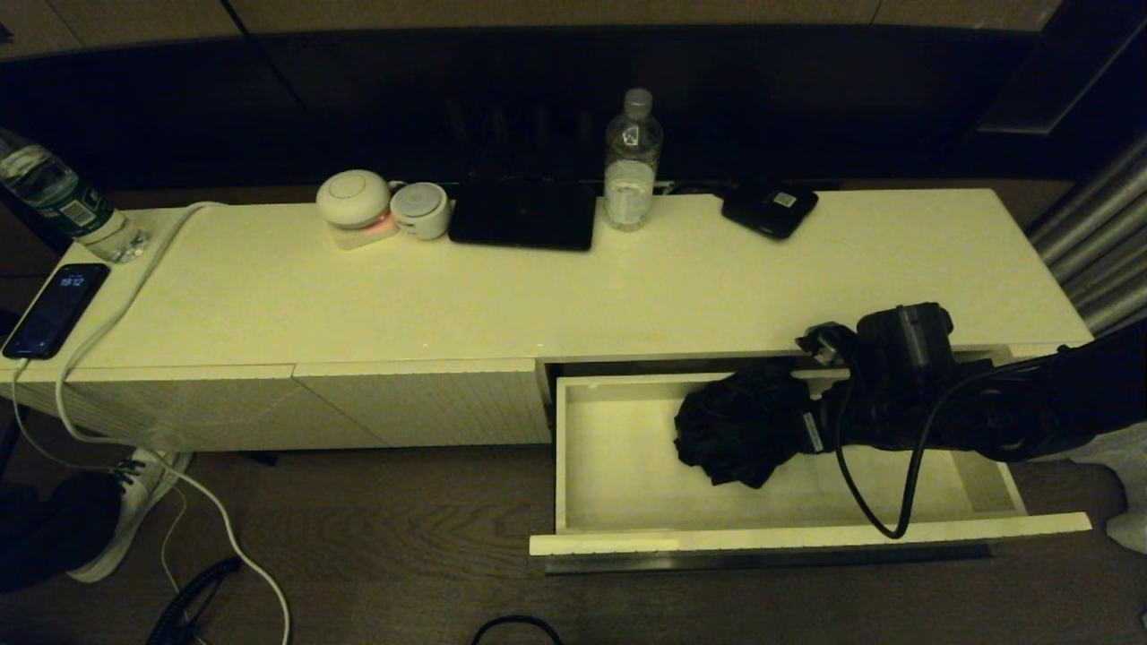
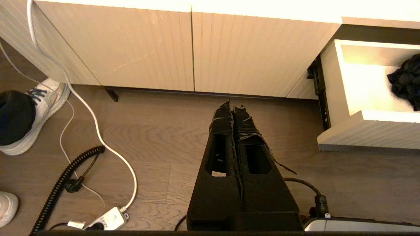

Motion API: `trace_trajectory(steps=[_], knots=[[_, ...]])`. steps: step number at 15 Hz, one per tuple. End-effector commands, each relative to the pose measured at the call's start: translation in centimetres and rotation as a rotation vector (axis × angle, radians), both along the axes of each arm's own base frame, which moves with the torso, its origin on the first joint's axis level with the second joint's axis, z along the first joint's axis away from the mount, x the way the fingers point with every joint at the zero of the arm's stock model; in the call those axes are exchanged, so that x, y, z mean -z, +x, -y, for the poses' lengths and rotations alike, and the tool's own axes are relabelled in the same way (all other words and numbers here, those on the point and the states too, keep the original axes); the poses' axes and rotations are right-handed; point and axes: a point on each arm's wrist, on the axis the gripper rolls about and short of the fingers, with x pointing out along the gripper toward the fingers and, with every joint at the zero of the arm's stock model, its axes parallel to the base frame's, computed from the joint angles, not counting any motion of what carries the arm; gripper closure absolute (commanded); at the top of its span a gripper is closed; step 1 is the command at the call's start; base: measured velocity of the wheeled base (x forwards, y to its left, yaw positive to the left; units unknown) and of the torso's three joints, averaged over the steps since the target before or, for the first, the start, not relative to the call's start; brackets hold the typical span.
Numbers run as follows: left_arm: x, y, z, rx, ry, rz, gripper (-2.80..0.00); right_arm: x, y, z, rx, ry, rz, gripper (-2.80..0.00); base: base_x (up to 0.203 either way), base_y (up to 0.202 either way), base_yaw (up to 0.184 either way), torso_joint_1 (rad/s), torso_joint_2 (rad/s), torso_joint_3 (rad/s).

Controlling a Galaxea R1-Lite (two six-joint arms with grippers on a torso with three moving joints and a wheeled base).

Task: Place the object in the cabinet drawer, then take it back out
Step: Put the data cable in the drawer

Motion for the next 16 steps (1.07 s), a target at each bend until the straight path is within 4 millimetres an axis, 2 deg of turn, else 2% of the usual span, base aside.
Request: trace_trajectory(steps=[1,2,11,14,16], knots=[[0.0,0.0,0.0,-0.001,0.000,0.002,0.00,0.2,0.2,0.2,0.017,-0.012,-0.002,0.00,0.000,0.000,0.000,0.000,0.00,0.000],[0.0,0.0,0.0,-0.001,0.000,0.002,0.00,0.0,0.2,0.2,0.036,-0.024,0.012,-2.80,0.000,0.000,0.000,0.000,0.00,0.000],[0.0,0.0,0.0,-0.001,0.000,0.002,0.00,-3.5,-1.3,0.0,0.022,-0.017,0.113,-2.80,0.000,0.000,0.000,0.000,0.00,0.000],[0.0,0.0,0.0,-0.001,0.000,0.002,0.00,-2.5,-1.7,0.1,0.019,-0.024,0.078,-2.80,0.000,0.000,0.000,0.000,0.00,0.000],[0.0,0.0,0.0,-0.001,0.000,0.002,0.00,-2.7,-1.8,0.1,0.020,-0.023,0.082,-2.80,0.000,0.000,0.000,0.000,0.00,0.000]])
